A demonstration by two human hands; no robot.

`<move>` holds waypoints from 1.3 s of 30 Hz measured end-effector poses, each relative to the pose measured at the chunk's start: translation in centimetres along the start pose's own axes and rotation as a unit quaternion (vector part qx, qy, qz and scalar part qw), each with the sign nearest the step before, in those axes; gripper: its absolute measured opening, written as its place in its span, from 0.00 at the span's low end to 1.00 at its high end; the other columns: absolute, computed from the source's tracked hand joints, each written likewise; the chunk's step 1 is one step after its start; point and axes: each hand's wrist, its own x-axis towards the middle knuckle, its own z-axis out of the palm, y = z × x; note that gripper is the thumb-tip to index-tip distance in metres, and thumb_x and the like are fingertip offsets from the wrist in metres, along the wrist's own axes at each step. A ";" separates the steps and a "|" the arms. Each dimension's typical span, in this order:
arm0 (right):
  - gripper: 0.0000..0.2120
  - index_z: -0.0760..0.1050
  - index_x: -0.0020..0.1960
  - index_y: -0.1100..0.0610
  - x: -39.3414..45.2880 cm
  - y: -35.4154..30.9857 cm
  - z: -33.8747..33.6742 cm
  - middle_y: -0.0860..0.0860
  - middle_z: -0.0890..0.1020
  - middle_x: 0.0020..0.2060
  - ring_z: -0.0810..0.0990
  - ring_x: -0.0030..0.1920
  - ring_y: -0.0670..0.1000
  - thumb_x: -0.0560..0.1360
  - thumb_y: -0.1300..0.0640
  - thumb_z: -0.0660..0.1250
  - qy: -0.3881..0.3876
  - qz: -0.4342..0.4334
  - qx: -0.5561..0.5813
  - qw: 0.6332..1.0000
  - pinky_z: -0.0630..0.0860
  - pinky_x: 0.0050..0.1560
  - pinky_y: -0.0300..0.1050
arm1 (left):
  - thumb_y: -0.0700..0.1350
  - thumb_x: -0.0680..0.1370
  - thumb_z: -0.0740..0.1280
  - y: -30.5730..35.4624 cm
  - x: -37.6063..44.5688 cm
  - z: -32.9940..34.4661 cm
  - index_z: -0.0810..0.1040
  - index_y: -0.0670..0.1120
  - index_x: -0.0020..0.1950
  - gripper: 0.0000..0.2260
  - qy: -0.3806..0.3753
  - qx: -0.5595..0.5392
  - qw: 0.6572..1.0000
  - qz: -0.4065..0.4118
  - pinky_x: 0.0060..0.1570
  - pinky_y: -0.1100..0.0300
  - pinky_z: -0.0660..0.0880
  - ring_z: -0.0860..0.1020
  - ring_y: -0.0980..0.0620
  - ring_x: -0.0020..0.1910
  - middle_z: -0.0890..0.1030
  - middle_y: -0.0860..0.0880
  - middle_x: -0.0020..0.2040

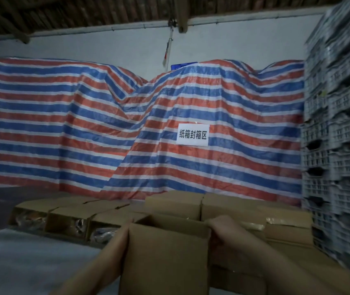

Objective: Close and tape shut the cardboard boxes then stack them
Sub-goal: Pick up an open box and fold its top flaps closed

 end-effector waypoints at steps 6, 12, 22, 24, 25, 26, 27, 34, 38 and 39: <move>0.24 0.83 0.53 0.57 -2.4 5.1 -3.1 0.59 0.87 0.45 0.86 0.46 0.60 0.81 0.38 0.60 0.077 0.062 0.265 0.959 0.81 0.50 0.53 | 0.64 0.75 0.63 -3.2 -0.8 10.2 0.82 0.45 0.58 0.25 0.298 0.166 0.899 -0.277 0.46 0.53 0.77 0.84 0.43 0.49 0.85 0.41 0.51; 0.23 0.81 0.47 0.59 -2.2 7.3 -4.4 0.60 0.84 0.31 0.83 0.26 0.57 0.80 0.39 0.61 0.135 0.048 0.406 0.903 0.76 0.21 0.43 | 0.63 0.76 0.63 -4.9 1.3 12.1 0.81 0.44 0.59 0.24 0.276 0.196 0.887 -0.314 0.57 0.51 0.76 0.82 0.43 0.52 0.85 0.41 0.50; 0.25 0.87 0.37 0.56 0.0 9.3 -3.7 0.58 0.85 0.32 0.84 0.30 0.55 0.78 0.41 0.62 0.114 -0.015 0.450 0.885 0.77 0.27 0.43 | 0.60 0.79 0.58 -7.5 2.5 8.4 0.85 0.44 0.49 0.23 0.327 0.158 0.905 -0.222 0.40 0.53 0.75 0.84 0.44 0.42 0.86 0.41 0.45; 0.24 0.87 0.35 0.55 -0.2 9.5 -3.7 0.57 0.84 0.31 0.84 0.29 0.55 0.78 0.41 0.63 0.097 -0.018 0.459 0.883 0.78 0.27 0.43 | 0.59 0.79 0.59 -8.2 2.0 7.9 0.86 0.42 0.49 0.23 0.319 0.172 0.907 -0.216 0.42 0.52 0.76 0.84 0.43 0.42 0.85 0.39 0.47; 0.24 0.87 0.34 0.56 -0.3 9.5 -3.7 0.56 0.84 0.31 0.84 0.29 0.54 0.78 0.42 0.63 0.091 -0.020 0.458 0.884 0.78 0.27 0.42 | 0.58 0.79 0.60 -8.5 1.7 7.7 0.86 0.42 0.47 0.23 0.312 0.181 0.907 -0.216 0.42 0.52 0.77 0.84 0.44 0.40 0.85 0.39 0.46; 0.24 0.86 0.34 0.55 -0.4 9.6 -3.7 0.56 0.84 0.31 0.84 0.29 0.54 0.78 0.43 0.63 0.088 -0.025 0.457 0.885 0.77 0.26 0.42 | 0.58 0.78 0.61 -8.7 1.5 7.5 0.86 0.42 0.45 0.22 0.307 0.182 0.908 -0.219 0.41 0.52 0.77 0.84 0.44 0.38 0.85 0.39 0.45; 0.24 0.86 0.33 0.55 -0.4 9.8 -3.6 0.55 0.83 0.30 0.83 0.28 0.53 0.78 0.43 0.63 0.086 -0.032 0.455 0.886 0.77 0.26 0.41 | 0.57 0.78 0.61 -8.8 1.2 7.4 0.87 0.43 0.43 0.21 0.301 0.180 0.910 -0.221 0.39 0.53 0.77 0.84 0.45 0.37 0.85 0.40 0.43; 0.25 0.83 0.28 0.55 -1.4 9.4 -3.4 0.52 0.80 0.26 0.80 0.26 0.51 0.80 0.47 0.61 0.082 -0.043 0.451 0.888 0.76 0.27 0.40 | 0.58 0.68 0.66 -8.3 0.2 7.5 0.87 0.47 0.36 0.17 0.244 0.148 0.933 -0.219 0.30 0.59 0.79 0.83 0.48 0.32 0.83 0.44 0.35; 0.28 0.81 0.25 0.54 -1.9 9.5 -3.2 0.51 0.79 0.24 0.79 0.24 0.49 0.81 0.47 0.59 0.078 -0.048 0.439 0.894 0.76 0.25 0.39 | 0.57 0.70 0.66 -7.8 0.0 7.9 0.87 0.46 0.38 0.16 0.242 0.147 0.934 -0.219 0.30 0.58 0.78 0.83 0.48 0.33 0.83 0.44 0.36; 0.28 0.81 0.25 0.54 -2.1 9.6 -3.1 0.51 0.79 0.25 0.79 0.24 0.49 0.81 0.46 0.59 0.077 -0.048 0.434 0.896 0.76 0.25 0.39 | 0.56 0.70 0.66 -7.7 -0.1 8.0 0.87 0.46 0.39 0.16 0.239 0.150 0.934 -0.219 0.30 0.58 0.78 0.83 0.48 0.34 0.83 0.44 0.37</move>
